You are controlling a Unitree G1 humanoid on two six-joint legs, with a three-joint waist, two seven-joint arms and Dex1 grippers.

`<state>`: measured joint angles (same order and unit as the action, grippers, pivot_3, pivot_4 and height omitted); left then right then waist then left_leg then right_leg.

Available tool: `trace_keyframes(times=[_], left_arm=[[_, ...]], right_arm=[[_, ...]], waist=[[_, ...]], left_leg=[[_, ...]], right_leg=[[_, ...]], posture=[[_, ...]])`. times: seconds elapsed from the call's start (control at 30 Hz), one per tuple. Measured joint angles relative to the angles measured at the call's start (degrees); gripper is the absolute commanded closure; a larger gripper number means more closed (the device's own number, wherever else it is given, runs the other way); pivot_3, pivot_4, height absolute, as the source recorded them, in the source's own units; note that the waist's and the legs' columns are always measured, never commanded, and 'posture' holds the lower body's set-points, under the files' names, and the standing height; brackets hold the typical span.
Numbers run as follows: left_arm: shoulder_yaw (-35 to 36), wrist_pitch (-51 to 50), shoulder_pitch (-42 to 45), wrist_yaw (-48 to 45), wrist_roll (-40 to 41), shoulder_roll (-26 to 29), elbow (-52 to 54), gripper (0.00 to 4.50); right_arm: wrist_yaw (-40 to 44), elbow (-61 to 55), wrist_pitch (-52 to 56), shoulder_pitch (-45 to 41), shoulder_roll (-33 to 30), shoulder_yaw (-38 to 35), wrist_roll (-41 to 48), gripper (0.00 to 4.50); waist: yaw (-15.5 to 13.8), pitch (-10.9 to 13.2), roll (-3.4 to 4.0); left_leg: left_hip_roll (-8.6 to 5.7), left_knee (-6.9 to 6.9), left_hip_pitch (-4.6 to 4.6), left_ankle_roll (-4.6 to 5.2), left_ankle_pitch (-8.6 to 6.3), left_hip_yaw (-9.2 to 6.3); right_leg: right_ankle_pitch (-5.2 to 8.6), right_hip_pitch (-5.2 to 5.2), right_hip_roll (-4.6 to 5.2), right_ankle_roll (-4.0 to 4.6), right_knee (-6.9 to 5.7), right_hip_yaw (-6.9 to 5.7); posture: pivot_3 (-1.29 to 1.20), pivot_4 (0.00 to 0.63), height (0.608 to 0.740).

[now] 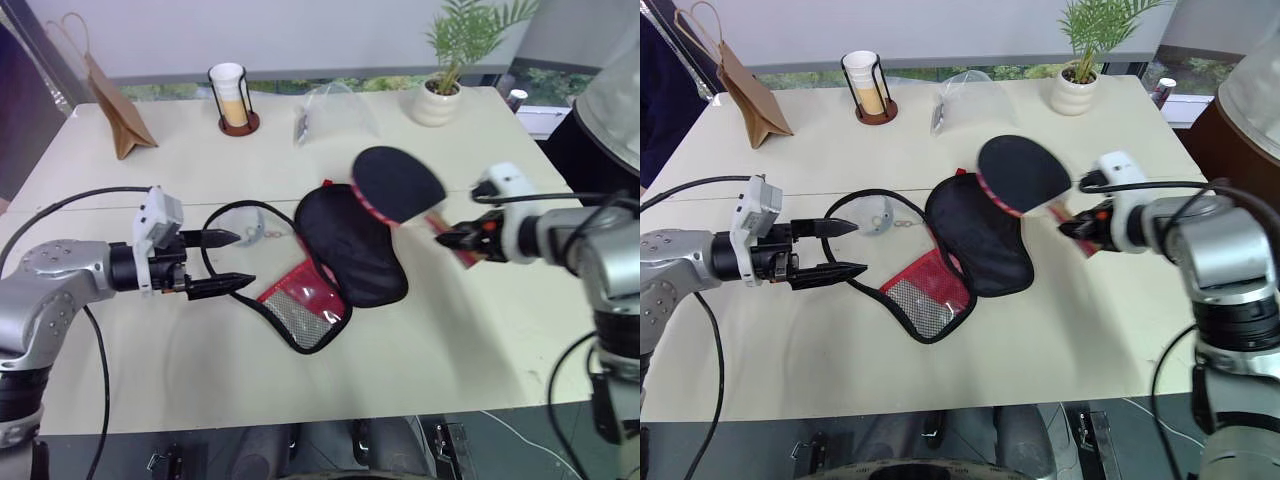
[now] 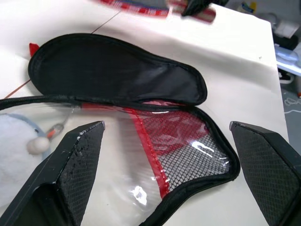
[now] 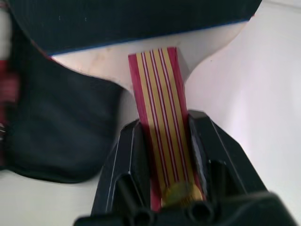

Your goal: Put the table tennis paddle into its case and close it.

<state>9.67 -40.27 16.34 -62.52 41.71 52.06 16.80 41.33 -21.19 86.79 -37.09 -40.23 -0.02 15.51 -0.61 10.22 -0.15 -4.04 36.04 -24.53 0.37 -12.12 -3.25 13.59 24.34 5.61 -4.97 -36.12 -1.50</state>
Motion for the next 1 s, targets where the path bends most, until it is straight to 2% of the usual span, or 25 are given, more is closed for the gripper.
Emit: trace_keyframes(times=[0.17, 0.37, 0.6, 1.0], left_arm=[[-0.4, 0.0, 0.3, -0.5, -0.2, -0.4, -0.6, 0.09], [-1.0, 0.0, 0.2, -0.5, -0.3, -0.4, -0.4, 0.09], [-0.9, -0.3, -1.0, 0.3, -0.2, -0.4, 1.1, 0.09], [-0.9, -0.4, -1.5, 1.4, 0.0, -0.4, 1.5, 0.09]], right_arm=[[-10.9, -2.3, 5.3, -0.9, 13.0, 2.1, -1.3, 3.69], [-19.0, -2.3, 5.3, 0.0, 19.3, 3.1, -1.8, 3.69], [-23.3, -2.1, 5.3, 1.4, 20.8, 4.3, -1.2, 3.69], [-24.5, -0.9, 5.3, 1.4, 20.5, 5.1, 1.3, 3.69]], waist=[[0.0, 0.0, -0.04], [0.2, 0.0, -0.04], [0.8, 0.0, -0.03], [1.4, 0.0, -0.03]], left_leg=[[-0.05, 0.03, 0.0, 0.0, 0.0, -0.02], [-0.05, 0.0, 0.02, 0.0, 0.01, -0.03], [-0.05, -0.01, 0.04, 0.0, 0.01, -0.03], [-0.03, -0.03, 0.06, 0.01, 0.01, -0.03]], right_leg=[[-0.02, 0.0, 0.0, -0.01, -0.01, 0.0], [-0.11, 0.01, -0.02, -0.16, -0.05, 0.0], [-0.12, 0.01, -0.05, -0.18, -0.08, -0.02], [-0.13, 0.02, -0.1, -0.22, -0.13, -0.09]], posture=[[0.0, 0.15, 0.734], [0.0, 0.15, 0.734], [0.0, 0.15, 0.734], [0.0, 0.15, 0.734]])
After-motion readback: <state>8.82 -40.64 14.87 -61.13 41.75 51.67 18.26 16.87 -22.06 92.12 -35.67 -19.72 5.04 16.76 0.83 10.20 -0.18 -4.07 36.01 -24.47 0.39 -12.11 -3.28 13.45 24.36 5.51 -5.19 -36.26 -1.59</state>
